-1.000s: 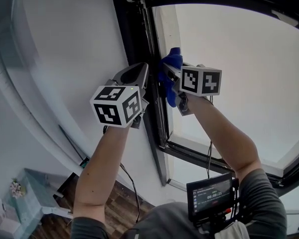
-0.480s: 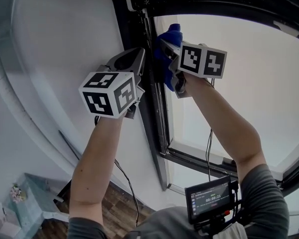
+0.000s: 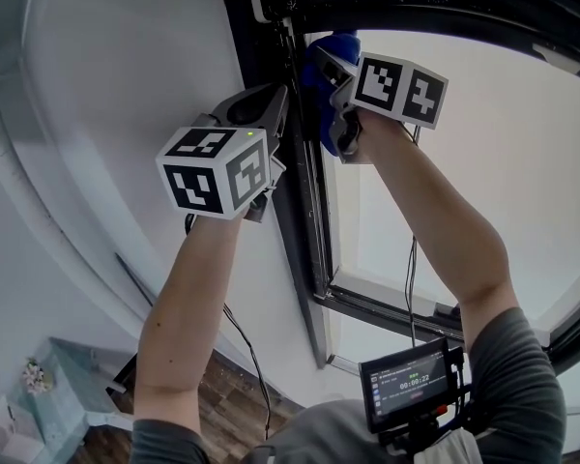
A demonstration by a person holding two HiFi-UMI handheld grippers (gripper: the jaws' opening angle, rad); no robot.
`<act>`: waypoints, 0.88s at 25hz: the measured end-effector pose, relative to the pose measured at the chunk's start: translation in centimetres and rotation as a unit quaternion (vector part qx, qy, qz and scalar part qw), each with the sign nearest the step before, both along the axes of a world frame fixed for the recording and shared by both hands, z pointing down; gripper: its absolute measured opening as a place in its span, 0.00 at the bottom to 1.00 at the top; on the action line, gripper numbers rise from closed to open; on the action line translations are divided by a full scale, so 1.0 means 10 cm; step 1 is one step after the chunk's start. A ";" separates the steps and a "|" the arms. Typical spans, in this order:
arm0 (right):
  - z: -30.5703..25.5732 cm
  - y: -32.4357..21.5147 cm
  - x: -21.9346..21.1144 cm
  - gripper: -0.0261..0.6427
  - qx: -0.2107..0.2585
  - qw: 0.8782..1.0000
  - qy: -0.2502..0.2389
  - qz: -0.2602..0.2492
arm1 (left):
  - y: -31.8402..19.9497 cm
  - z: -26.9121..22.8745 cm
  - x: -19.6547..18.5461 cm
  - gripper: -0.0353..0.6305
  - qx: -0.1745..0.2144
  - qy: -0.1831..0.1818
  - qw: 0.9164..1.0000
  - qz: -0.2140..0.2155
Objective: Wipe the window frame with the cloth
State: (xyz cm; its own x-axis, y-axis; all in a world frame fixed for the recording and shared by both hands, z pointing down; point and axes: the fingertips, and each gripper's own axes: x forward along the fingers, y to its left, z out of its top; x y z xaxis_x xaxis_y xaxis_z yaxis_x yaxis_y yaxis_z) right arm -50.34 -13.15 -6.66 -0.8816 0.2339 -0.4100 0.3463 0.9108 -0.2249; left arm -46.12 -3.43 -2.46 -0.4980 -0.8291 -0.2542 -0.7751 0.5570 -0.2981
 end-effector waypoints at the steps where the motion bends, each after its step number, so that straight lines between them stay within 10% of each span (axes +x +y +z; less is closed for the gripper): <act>1: -0.03 0.00 0.00 0.30 -0.006 1.000 -0.001 -0.003 | -0.01 -0.01 0.01 0.06 -0.002 -0.001 1.000 0.002; 14: 0.24 -0.13 0.33 0.30 -0.046 0.998 -0.020 -0.024 | -0.04 0.48 0.48 0.06 0.021 0.021 0.998 0.053; 22: 0.69 -0.10 0.91 0.30 0.008 0.999 -0.012 -0.034 | -0.01 1.04 0.68 0.06 0.052 0.041 0.998 0.021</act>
State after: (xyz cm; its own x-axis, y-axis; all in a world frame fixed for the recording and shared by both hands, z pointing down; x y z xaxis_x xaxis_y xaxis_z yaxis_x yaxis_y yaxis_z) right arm -41.27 -14.19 0.26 -0.8534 0.3008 -0.4257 0.4133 0.8881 -0.2012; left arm -39.35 -3.50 7.95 -0.4863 -0.8207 -0.2999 -0.8177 0.5484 -0.1751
